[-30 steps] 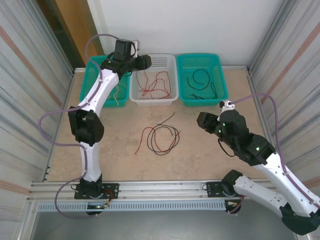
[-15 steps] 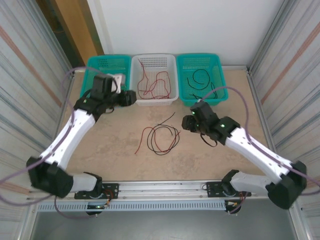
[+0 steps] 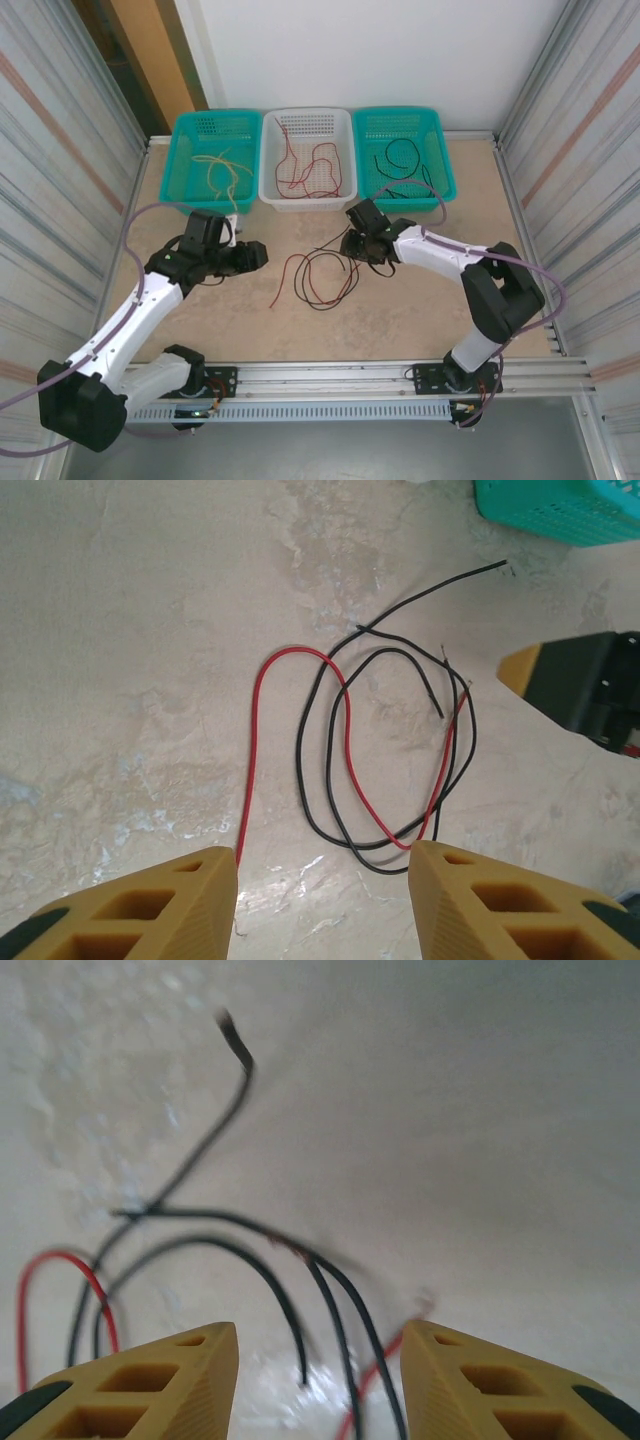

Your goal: Untangle the cables

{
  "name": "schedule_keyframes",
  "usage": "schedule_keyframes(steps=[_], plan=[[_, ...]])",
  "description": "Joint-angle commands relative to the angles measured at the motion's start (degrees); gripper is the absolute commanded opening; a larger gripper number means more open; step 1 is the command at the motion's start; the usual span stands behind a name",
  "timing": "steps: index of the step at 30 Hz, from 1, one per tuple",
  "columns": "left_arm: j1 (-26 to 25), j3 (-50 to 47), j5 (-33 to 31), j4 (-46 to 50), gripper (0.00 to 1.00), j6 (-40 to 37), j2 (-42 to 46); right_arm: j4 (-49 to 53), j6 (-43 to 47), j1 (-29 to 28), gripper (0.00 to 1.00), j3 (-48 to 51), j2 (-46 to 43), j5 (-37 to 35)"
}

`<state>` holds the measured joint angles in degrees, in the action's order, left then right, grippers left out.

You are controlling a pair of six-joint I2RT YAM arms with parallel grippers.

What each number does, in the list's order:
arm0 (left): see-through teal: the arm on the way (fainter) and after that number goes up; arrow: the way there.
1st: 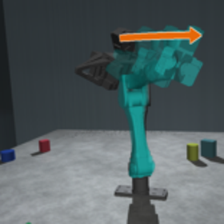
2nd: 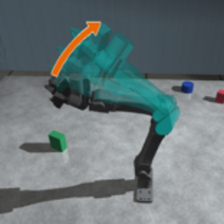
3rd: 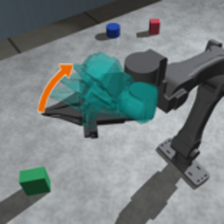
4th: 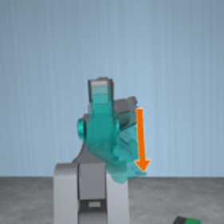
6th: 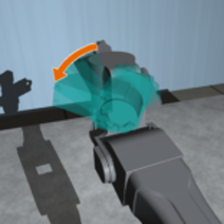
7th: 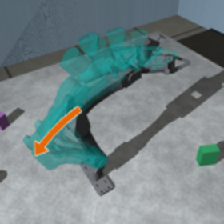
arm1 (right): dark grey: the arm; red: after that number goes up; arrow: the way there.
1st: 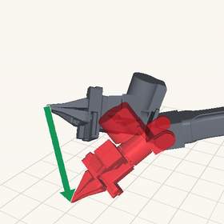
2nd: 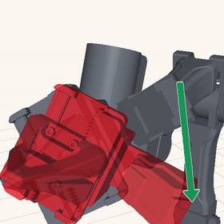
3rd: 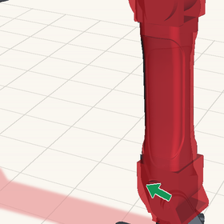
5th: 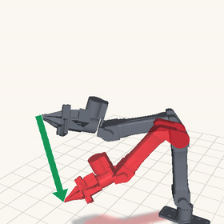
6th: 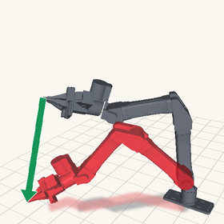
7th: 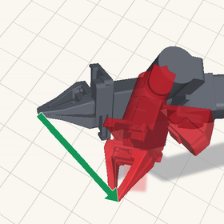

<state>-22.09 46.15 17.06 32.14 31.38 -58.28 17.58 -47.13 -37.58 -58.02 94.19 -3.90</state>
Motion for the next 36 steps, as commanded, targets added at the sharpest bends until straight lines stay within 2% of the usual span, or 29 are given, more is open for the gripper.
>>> schedule_keyframes(steps=[1,6,10,16,20,24,30,34,36], plan=[[-0.7,-0.3,1.5,-2.1,0.49,1.5,0.3,-9.7,-0.2,-0.2,0.45,-1.8,2.2,-3.9],[-0.8,0.1,1.9,-2.1,0.49,1.0,0.0,-9.4,-0.1,1.5,0.43,-6.2,7.8,-3.9],[-0.8,0.5,1.4,-1.7,0.5,0.5,0.6,-9.6,1.8,1.6,0.37,-8.8,11.3,-5.1],[-0.8,1.6,1.1,-1.3,0.52,-0.1,0.7,-6.7,3.1,1.8,0.2,-10.8,13.8,-9.1],[-0.8,2.4,1.3,-1.5,0.52,-0.6,0.2,-5.3,4.2,1.8,0.02,-10.9,12.7,-9.6],[-0.8,3.8,1.6,-1.5,0.53,-1.5,-0.1,-3.5,7.4,-1.3,0.0,-10.1,7.8,-11.9],[-0.9,6.0,4.2,-3.7,0.58,-2.7,-1.0,-0.5,12.6,-8.7,0.0,-9.0,-6.2,-17.1],[-1.2,7.5,7.5,-7.1,0.61,-3.3,-2.3,-0.9,16.2,-11.9,0.0,-9.6,-15.3,-15.7],[-1.4,8.3,10.3,-9.6,0.62,-4.0,-3.2,-1.4,17.4,-12.2,0.0,-10.4,-18.5,-12.4]])
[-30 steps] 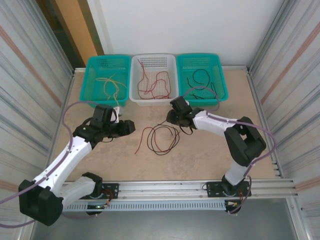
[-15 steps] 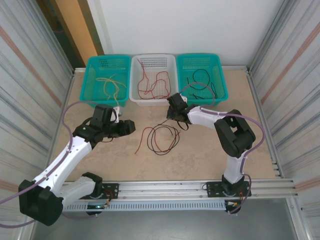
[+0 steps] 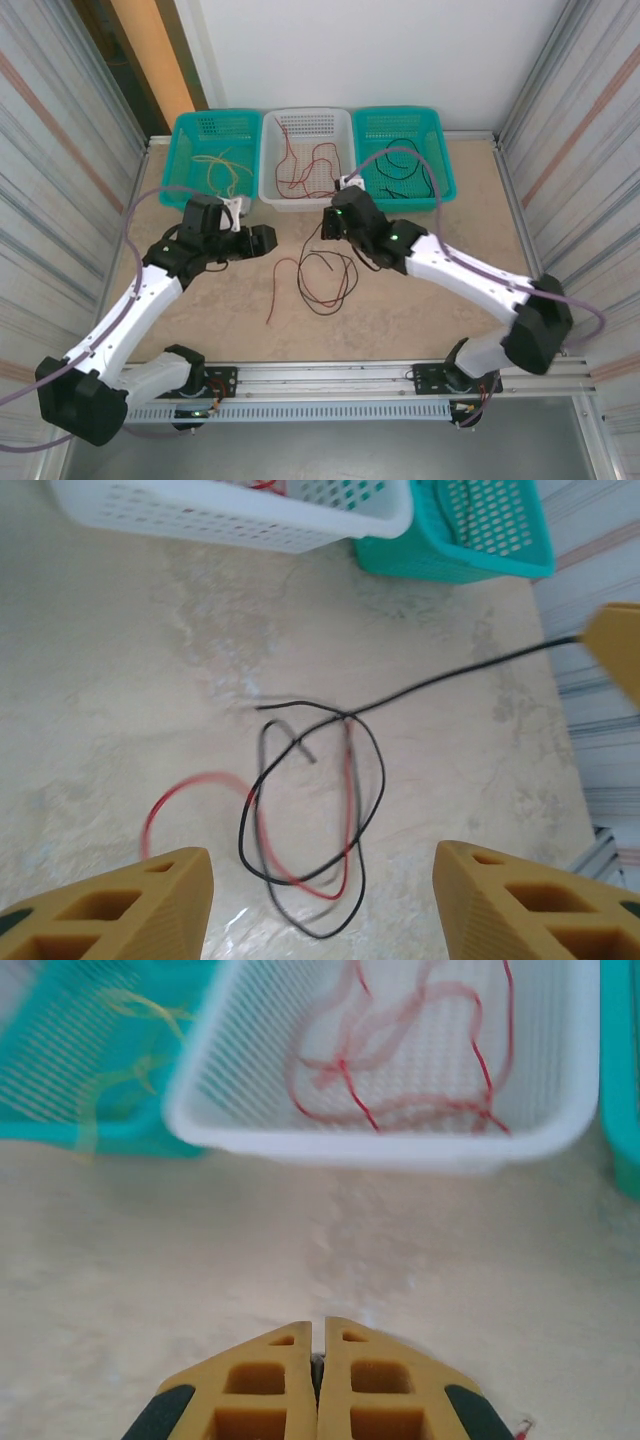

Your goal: Untangle the cables

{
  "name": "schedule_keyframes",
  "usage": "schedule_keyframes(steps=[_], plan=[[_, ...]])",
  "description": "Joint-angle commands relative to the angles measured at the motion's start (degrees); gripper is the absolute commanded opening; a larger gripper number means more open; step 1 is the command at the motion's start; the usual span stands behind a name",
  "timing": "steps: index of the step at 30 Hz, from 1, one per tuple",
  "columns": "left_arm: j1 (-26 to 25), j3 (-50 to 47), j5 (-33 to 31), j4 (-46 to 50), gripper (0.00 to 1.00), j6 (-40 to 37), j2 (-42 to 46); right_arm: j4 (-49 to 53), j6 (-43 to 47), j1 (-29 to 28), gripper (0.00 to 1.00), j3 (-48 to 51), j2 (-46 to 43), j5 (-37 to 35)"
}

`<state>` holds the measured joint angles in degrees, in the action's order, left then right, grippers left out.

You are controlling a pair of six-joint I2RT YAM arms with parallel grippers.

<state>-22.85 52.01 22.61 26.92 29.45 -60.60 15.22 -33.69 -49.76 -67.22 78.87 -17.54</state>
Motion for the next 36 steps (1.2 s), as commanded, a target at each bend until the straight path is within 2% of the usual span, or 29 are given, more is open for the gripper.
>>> schedule_keyframes(steps=[1,6,11,17,22,27,29,31,33,34,36], plan=[[-0.8,3.0,5.5,-5.1,0.62,-2.3,-1.5,0.7,4.3,-0.2,0.0,-1.6,-4.7,2.7],[-2.6,6.3,6.6,-6.9,0.66,-3.5,-4.0,-0.4,4.6,-0.3,0.0,-3.6,-10.7,7.4],[-6.0,7.2,11.4,-11.5,0.66,-4.6,-5.6,-1.6,4.4,0.0,0.0,-3.8,-15.1,9.8],[-12.8,8.9,6.8,-9.9,0.64,-9.7,-7.4,-1.4,2.8,1.4,0.0,-4.5,-17.6,13.6],[-13.6,9.5,6.0,-9.0,0.46,-10.0,-8.1,-1.6,2.4,2.7,0.0,-4.1,-19.6,14.3],[-13.6,10.3,6.0,-9.3,0.15,-9.5,-6.6,-0.7,1.7,4.5,0.0,-2.6,-21.6,14.2],[-13.6,10.8,5.7,-9.6,0.1,-9.0,-5.7,-0.6,1.4,4.7,0.0,-1.9,-21.9,13.8],[-13.7,12.1,5.3,-9.1,0.07,-8.2,-5.2,-0.1,1.1,4.8,0.12,-0.9,-24.0,13.1],[-13.6,14.7,5.4,-7.5,0.03,-7.3,-5.2,1.4,1.0,4.8,0.39,0.2,-24.6,11.7],[-13.6,16.0,5.6,-7.0,0.02,-6.9,-5.2,2.3,1.0,4.8,0.48,0.7,-24.8,11.2],[-13.6,18.7,4.5,-4.9,0.0,-6.1,-5.2,3.8,0.5,4.7,0.59,2.3,-25.1,11.3]])
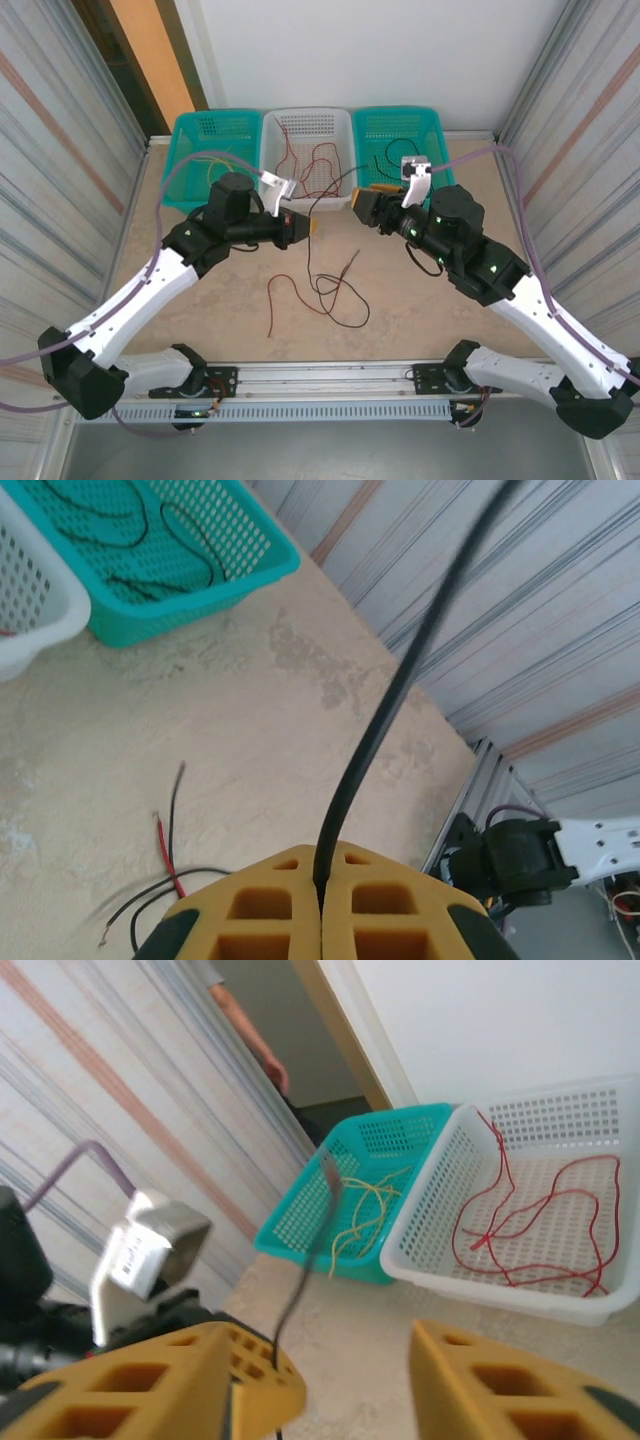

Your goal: Untangle the cables

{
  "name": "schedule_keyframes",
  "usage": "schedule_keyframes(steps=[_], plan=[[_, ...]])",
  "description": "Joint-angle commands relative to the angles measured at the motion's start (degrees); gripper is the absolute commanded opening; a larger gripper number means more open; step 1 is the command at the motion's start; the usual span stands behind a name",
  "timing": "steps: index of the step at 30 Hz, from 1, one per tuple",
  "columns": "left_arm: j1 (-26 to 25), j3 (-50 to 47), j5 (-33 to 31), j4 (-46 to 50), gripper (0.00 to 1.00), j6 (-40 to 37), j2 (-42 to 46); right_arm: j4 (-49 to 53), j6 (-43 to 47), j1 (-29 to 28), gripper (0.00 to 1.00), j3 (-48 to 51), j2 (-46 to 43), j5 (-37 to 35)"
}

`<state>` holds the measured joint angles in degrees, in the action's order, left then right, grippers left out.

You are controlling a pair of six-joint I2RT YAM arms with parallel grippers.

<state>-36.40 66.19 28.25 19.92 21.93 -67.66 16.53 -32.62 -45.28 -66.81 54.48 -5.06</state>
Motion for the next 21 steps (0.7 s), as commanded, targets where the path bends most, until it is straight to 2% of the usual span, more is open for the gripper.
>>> schedule_keyframes(steps=[1,5,8,11,16,21], plan=[[0.2,5.6,-1.7,3.0,0.0,1.9,1.7,2.7,-1.0,0.0,0.66,2.7,-0.8,-0.7],[4.0,6.8,1.3,3.0,0.0,9.6,0.7,1.8,-3.2,-2.2,0.69,6.4,-0.8,1.0],[8.6,4.6,5.9,-0.7,0.0,19.1,0.0,-0.1,-4.3,-5.1,0.69,8.4,0.0,1.5],[11.5,1.5,9.2,-5.5,0.0,24.9,-0.8,-5.5,-6.4,-7.0,0.71,10.6,1.8,4.4],[12.1,-1.7,12.6,-12.9,0.0,31.7,-0.5,-8.7,-7.6,-9.5,0.71,8.5,10.3,6.8],[12.9,-1.0,13.3,-14.2,0.0,34.4,0.7,-9.0,-7.3,-10.6,0.71,5.6,16.1,7.8]])
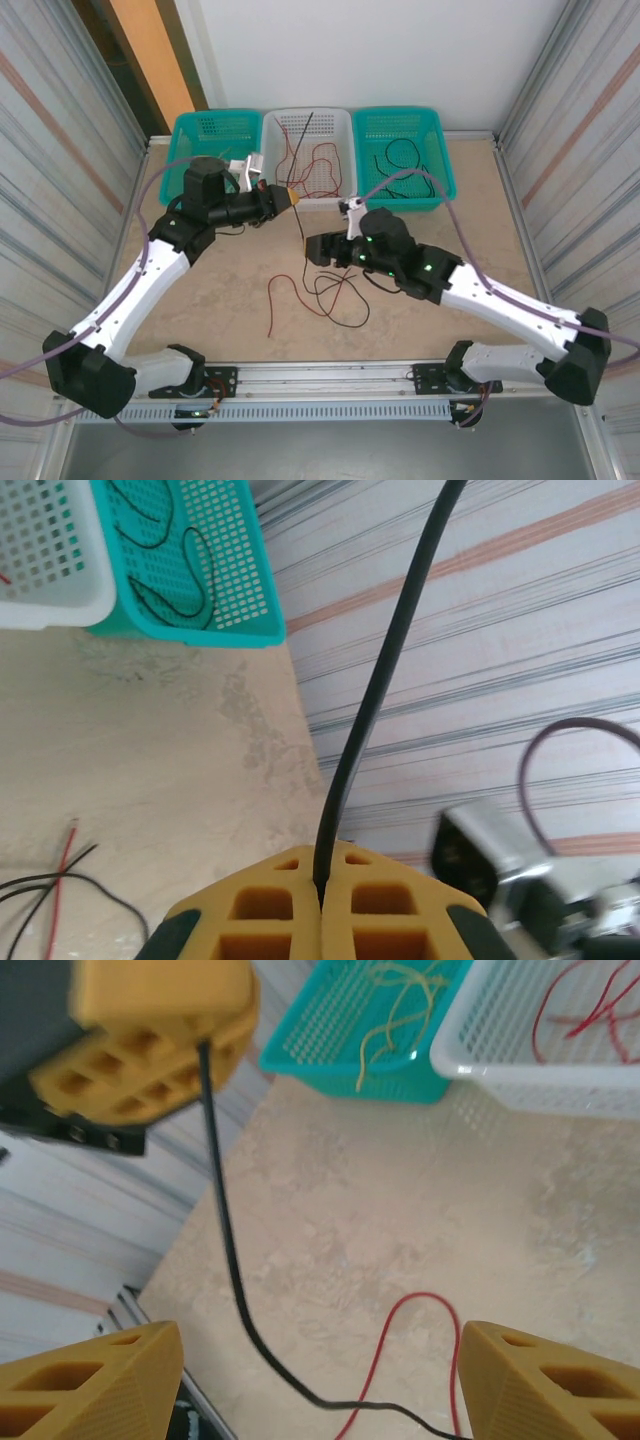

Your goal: Untangle the cables

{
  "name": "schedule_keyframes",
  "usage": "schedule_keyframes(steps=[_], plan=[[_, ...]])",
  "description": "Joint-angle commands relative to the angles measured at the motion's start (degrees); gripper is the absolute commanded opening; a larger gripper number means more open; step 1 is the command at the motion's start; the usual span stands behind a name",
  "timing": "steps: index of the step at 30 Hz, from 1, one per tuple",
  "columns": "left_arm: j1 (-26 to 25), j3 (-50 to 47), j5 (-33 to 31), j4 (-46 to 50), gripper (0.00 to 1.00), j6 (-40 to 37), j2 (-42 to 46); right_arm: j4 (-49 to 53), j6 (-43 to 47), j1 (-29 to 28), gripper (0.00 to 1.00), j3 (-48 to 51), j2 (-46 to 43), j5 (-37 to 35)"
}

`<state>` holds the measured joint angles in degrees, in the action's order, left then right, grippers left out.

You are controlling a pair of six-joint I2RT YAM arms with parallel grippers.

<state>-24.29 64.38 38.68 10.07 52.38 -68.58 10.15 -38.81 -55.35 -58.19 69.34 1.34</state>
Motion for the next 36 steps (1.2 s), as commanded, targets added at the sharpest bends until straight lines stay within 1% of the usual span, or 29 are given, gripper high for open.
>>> schedule_keyframes(steps=[1,3,5,7,10,13,19,26,27,28,30,31,33,36], plan=[[1.0,1.1,2.9,-4.1,0.0,4.0,1.8,-3.0,-1.1,-0.5,0.68,-3.3,2.3,2.2],[1.4,1.6,3.0,-3.4,0.0,3.7,2.1,-3.6,-1.1,-0.6,0.6,-3.7,3.1,3.6],[2.0,1.5,3.1,-3.1,0.0,3.6,2.4,-3.5,-1.1,-0.8,0.47,-4.0,3.4,4.1],[2.6,1.3,3.1,-2.7,0.0,3.2,2.6,-2.8,-1.0,-1.0,0.37,-4.3,3.3,3.9],[3.9,1.5,3.0,-1.0,0.0,1.9,2.7,-1.8,-0.9,-1.3,0.34,-4.3,2.6,2.8],[5.0,0.9,3.7,-0.9,0.0,1.6,2.7,-1.3,-0.7,-1.6,0.19,-4.5,2.2,2.8],[5.3,-0.1,4.1,-1.5,0.0,1.7,3.0,-0.6,0.0,-2.1,0.0,-5.7,3.2,2.3],[5.6,-0.4,4.4,-0.8,0.0,0.8,3.4,-0.4,0.3,-2.2,0.0,-6.4,3.4,2.4],[5.6,-0.6,4.4,-0.9,0.01,0.5,3.4,-0.3,0.3,-2.2,0.0,-6.4,3.2,2.3],[5.6,-0.8,4.6,-1.1,0.1,0.2,3.5,0.0,0.4,-2.2,0.0,-6.5,2.9,2.2],[5.7,-1.8,4.6,-2.1,0.31,0.1,3.9,1.0,0.9,-2.2,0.0,-6.8,1.9,1.1],[5.6,-2.6,4.7,-2.7,0.38,0.1,4.2,1.6,1.2,-2.2,0.0,-6.8,1.2,0.3],[5.6,-3.3,4.7,-2.5,0.47,-0.2,4.3,2.6,2.2,-2.2,0.0,-7.0,-0.3,-1.4],[5.6,-3.9,4.6,-0.7,0.53,-1.7,4.5,5.6,4.0,-1.4,0.0,-8.3,-2.5,-4.8]])
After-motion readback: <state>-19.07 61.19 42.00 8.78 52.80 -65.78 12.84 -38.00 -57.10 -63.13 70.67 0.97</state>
